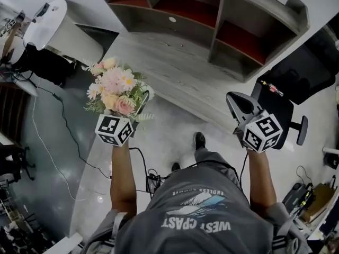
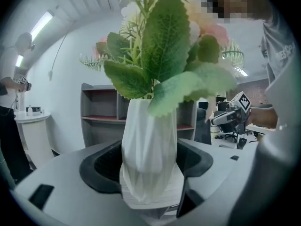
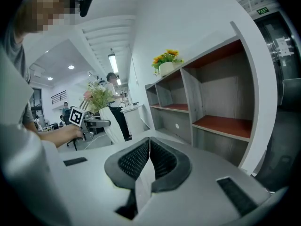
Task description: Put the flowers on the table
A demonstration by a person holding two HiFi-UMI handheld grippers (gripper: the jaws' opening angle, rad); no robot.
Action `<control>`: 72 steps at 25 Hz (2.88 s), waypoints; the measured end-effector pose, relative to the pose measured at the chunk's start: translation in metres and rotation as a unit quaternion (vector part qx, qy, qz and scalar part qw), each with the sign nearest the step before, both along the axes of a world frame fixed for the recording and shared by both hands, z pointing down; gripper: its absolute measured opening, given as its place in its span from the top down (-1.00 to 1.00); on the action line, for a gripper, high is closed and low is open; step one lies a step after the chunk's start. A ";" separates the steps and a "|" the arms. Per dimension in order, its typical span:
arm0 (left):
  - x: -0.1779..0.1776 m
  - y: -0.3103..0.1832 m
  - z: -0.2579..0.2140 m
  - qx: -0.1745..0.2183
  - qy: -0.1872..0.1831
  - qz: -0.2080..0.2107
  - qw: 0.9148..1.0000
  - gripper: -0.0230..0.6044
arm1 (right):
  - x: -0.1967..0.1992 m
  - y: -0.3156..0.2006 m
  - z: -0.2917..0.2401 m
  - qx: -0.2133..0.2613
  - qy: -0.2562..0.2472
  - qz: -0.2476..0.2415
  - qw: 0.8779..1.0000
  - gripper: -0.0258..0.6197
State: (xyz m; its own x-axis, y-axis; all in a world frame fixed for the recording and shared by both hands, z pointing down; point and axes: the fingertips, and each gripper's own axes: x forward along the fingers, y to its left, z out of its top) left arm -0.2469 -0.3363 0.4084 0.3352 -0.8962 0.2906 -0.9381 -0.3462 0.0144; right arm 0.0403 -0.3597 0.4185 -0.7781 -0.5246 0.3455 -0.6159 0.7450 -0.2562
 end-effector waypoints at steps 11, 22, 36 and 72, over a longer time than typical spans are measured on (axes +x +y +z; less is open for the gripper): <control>-0.004 -0.069 0.053 -0.019 0.020 -0.003 1.000 -0.20 | 0.010 -0.019 0.030 -0.029 0.022 0.014 0.999 0.83; -0.005 -0.118 0.113 -0.034 0.029 -0.005 0.999 -0.20 | 0.023 -0.022 0.068 -0.066 0.050 0.021 0.996 0.83; -0.007 -0.163 0.190 -0.061 0.046 -0.030 0.997 -0.20 | 0.032 -0.026 0.104 -0.098 0.071 0.021 0.992 0.83; 0.006 -0.189 0.226 -0.038 0.022 -0.003 0.999 -0.22 | 0.017 -0.008 0.124 -0.122 0.079 0.013 0.989 0.83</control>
State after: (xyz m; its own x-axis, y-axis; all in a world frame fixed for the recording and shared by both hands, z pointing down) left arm -0.2407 -0.5256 0.6341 0.3448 -0.8736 0.3434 -0.9377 -0.3376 0.0827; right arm 0.0575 -0.3681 0.5422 -0.6915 -0.4294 0.5809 -0.6808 0.6562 -0.3254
